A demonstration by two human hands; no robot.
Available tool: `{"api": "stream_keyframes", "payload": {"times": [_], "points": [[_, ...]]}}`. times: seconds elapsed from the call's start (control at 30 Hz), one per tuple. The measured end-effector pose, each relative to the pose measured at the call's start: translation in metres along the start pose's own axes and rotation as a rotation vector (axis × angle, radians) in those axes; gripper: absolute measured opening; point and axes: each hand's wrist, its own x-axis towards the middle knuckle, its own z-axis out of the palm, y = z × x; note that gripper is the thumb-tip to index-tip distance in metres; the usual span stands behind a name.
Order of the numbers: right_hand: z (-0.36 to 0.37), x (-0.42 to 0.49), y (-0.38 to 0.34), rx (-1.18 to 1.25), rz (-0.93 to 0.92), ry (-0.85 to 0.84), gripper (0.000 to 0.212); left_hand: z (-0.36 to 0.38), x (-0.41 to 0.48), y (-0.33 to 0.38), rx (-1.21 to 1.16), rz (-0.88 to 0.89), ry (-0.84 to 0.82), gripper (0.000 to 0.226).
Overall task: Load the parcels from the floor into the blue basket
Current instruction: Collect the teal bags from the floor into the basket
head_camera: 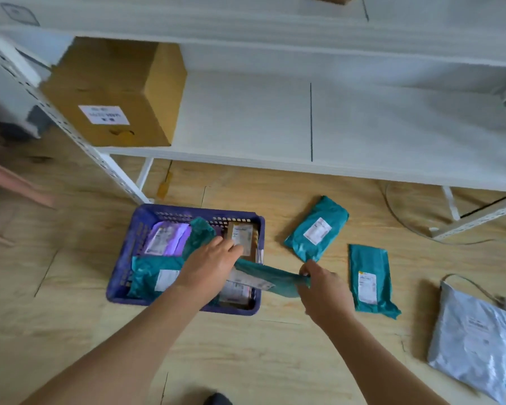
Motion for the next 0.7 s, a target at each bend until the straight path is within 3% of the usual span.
{"api": "stream_keyframes", "payload": {"times": [0.17, 0.27, 0.4, 0.7], "points": [[0.02, 0.03, -0.049, -0.091, -0.026, -0.051, 0.02, 0.005, -0.007, -0.067, 0.02, -0.074, -0.022, 0.021], [0.036, 0.049, -0.077, -0.078, -0.053, -0.064, 0.019, 0.014, -0.002, -0.102, 0.085, -0.12, -0.032, 0.042], [0.053, 0.084, -0.106, -0.094, -0.08, -0.08, 0.017, 0.019, 0.011, -0.137, 0.023, -0.233, -0.088, 0.021], [0.089, 0.179, -0.164, -0.156, -0.113, -0.104, 0.035, 0.055, 0.069, -0.223, 0.028, -0.321, -0.216, 0.03]]}}
